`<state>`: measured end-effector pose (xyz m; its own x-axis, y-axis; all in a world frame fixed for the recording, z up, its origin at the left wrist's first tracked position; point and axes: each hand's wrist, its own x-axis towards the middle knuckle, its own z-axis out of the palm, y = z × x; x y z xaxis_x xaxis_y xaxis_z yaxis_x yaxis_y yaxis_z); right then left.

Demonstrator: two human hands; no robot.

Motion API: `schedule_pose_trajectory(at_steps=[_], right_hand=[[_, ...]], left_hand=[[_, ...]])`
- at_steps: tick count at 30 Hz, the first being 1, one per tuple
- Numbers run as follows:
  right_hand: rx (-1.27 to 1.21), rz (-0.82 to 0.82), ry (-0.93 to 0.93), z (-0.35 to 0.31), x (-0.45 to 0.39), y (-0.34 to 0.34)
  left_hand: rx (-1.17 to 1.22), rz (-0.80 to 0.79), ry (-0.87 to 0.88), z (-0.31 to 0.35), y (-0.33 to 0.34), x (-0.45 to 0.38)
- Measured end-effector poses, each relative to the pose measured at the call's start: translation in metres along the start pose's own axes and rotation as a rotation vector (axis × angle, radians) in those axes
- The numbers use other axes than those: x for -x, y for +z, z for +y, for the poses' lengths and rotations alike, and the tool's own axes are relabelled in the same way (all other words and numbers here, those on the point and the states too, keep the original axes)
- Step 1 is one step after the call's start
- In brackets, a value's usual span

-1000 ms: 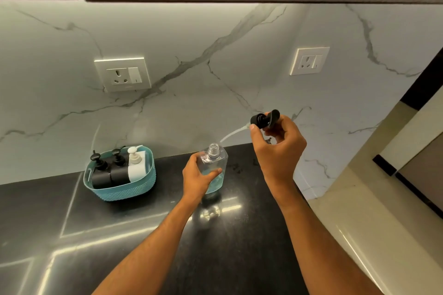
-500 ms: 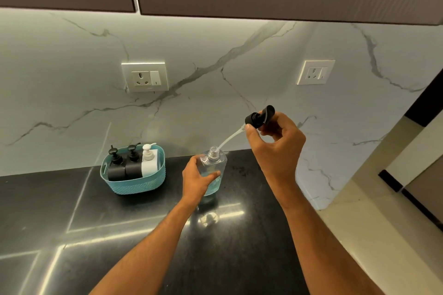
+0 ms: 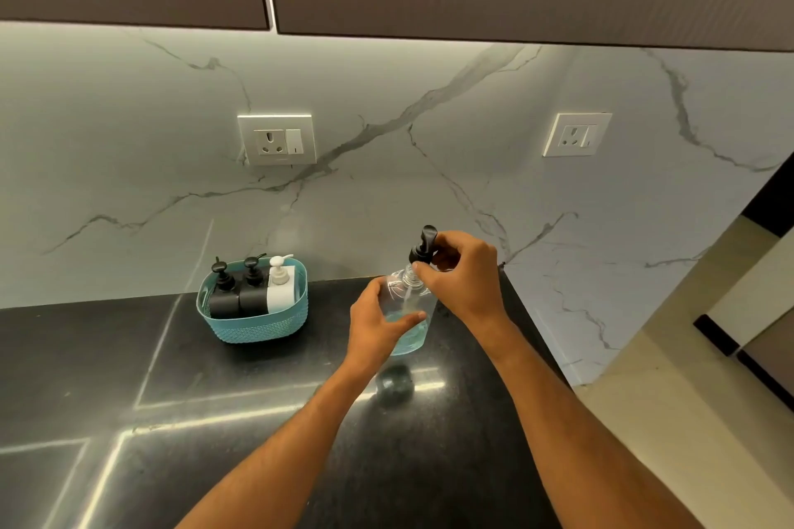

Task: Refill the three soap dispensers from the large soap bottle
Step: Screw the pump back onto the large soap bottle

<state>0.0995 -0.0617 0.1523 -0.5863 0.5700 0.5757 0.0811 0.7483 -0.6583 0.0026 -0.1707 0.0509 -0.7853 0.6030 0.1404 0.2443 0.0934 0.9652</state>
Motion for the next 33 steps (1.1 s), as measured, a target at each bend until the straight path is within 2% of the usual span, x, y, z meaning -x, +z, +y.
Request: schedule_pose_trajectory(at_steps=[4,22,33], right_hand=[[-0.009,-0.052,0.000,0.006,0.003,0.002],[0.140,-0.050,0.011,0.012,-0.002,0.011],[-0.002,-0.082,0.036,0.005,0.000,0.020]], left_hand=[[-0.003,-0.006,0.028,0.008,-0.001,0.003],[-0.037,-0.013,0.054,0.009,-0.005,0.000],[-0.034,-0.006,0.064,0.008,-0.014,-0.002]])
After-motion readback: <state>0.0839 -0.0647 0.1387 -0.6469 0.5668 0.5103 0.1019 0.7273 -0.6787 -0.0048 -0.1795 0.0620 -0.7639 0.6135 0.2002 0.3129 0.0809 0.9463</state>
